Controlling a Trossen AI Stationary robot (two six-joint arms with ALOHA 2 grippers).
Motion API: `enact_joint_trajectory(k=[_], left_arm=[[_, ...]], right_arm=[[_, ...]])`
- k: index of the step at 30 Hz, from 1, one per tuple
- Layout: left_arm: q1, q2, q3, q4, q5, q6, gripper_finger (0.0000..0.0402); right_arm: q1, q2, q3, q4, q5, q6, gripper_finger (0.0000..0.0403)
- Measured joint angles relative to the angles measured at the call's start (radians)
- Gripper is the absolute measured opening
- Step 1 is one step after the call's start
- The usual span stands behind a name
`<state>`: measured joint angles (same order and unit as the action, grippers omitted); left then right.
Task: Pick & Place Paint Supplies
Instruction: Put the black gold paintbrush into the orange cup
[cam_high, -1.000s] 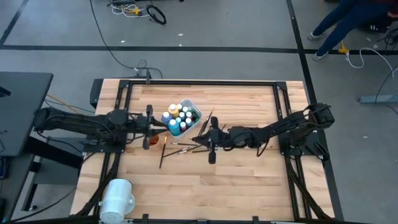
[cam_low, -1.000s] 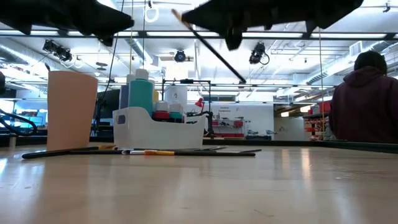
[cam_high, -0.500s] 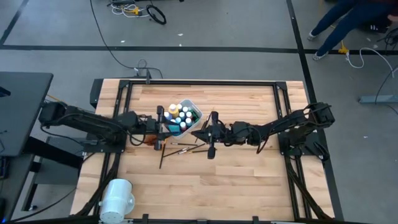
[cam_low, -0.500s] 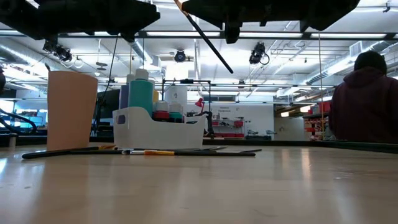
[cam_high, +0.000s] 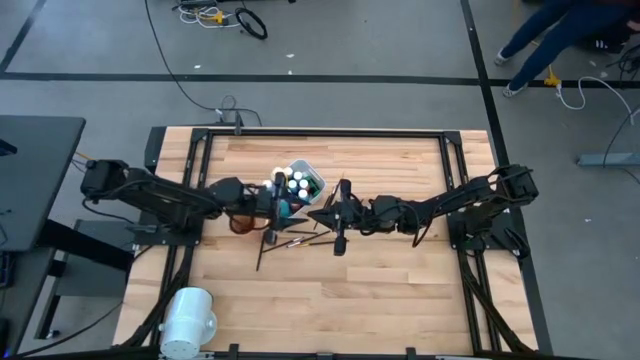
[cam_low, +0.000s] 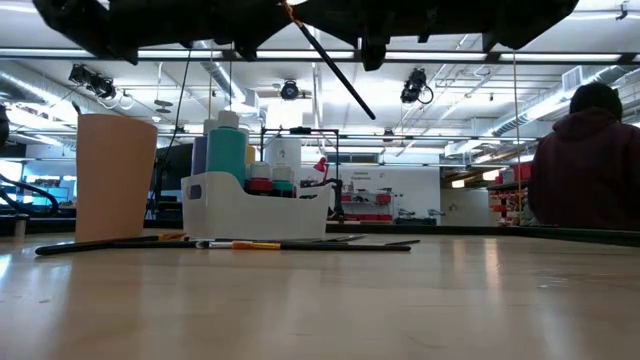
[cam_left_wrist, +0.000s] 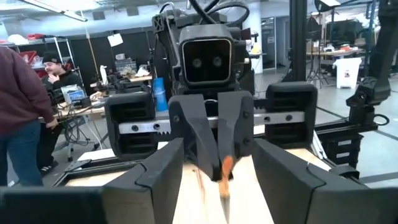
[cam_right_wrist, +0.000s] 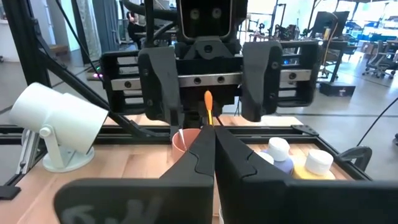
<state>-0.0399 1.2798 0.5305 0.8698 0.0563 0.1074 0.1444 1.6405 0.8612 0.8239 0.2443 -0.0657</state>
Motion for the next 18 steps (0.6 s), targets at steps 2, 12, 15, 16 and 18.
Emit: enact_joint_trajectory(k=[2,12,15,16,18], left_arm=[[0.000,0.014,0.007,-0.002,0.000,0.002,0.0193],[0.000,0.015,0.009,-0.011,0.000,0.004,0.0128],[0.000,0.015,0.009,-0.012,-0.001,0.006,0.0096],[0.000,0.015,0.009,-0.012,-0.002,0.011,0.0084],[0.000,0.014,0.009,-0.011,-0.003,0.027,0.0059]], right_arm=[[0.000,0.000,0.000,-0.008,0.000,-0.001,0.0000],[0.001,0.000,0.000,-0.001,-0.001,-0.008,0.0000],[0.001,0.000,0.000,0.000,-0.001,-0.010,0.0000],[0.001,0.000,0.000,-0.001,-0.001,-0.010,0.0000],[0.001,0.000,0.000,-0.002,-0.001,-0.010,0.0000]])
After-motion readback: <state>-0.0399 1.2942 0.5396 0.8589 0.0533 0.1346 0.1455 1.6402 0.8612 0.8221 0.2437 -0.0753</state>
